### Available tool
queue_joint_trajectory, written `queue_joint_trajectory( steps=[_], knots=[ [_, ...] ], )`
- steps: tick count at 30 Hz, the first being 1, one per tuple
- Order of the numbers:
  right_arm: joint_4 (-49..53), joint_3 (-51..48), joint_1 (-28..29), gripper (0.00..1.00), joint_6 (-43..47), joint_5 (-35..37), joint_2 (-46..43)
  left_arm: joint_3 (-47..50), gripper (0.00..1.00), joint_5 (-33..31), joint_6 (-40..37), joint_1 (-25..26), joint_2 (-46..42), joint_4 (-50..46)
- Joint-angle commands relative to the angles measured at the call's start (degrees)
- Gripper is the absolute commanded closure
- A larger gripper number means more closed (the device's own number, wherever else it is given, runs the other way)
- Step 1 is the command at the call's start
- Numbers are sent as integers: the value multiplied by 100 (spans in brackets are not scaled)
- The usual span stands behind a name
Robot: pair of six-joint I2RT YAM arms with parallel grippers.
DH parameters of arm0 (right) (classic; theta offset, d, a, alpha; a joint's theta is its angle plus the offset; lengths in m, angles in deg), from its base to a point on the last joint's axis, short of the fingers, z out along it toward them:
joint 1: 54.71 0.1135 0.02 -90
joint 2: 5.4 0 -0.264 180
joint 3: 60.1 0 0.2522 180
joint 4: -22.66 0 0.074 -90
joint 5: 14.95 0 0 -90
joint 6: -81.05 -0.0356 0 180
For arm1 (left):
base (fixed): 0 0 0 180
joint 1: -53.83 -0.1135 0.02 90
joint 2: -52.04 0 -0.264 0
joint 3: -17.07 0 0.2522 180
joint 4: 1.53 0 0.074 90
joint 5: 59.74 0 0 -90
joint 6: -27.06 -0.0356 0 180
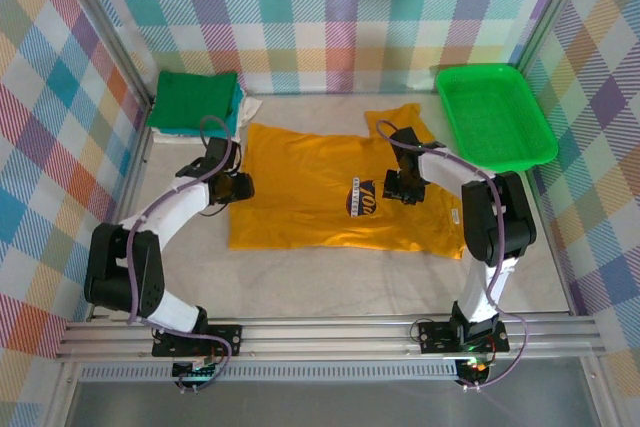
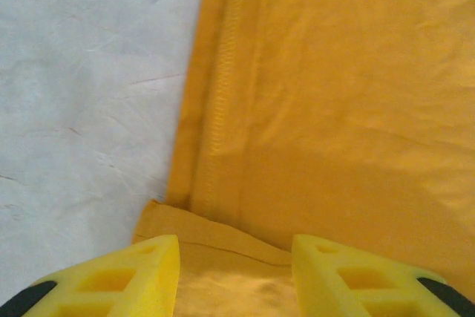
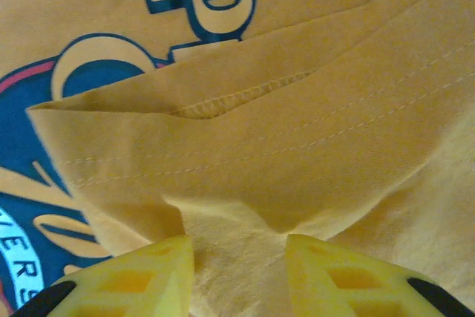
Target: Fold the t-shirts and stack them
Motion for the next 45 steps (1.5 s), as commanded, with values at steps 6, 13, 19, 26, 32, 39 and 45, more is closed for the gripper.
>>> queue_joint_trajectory(
  steps=[6, 13, 19, 26, 32, 39, 45],
  knots=[
    [-330, -459, -156, 69, -415, 24, 7, 1088, 57, 352, 856, 427, -171, 488],
    [-417, -595, -276, 92, -363, 152, -293, 1409, 57, 82, 911, 498, -365, 373],
    [-211, -373, -279, 100, -279, 372, -620, 1166, 57, -106, 786, 502, -379, 213],
    [14, -97, -275, 100, -201, 584, -877, 771, 56, -198, 616, 503, -195, 31],
    [102, 63, -336, 98, -234, 651, -617, 607, 55, -381, 448, 503, -15, 38],
    [26, -127, -424, 74, -263, 421, -289, 581, 54, -348, 435, 503, 202, 199],
    [-208, -645, -429, 63, -256, -94, -1165, 653, 53, -300, 576, 544, -185, 35]
  ],
)
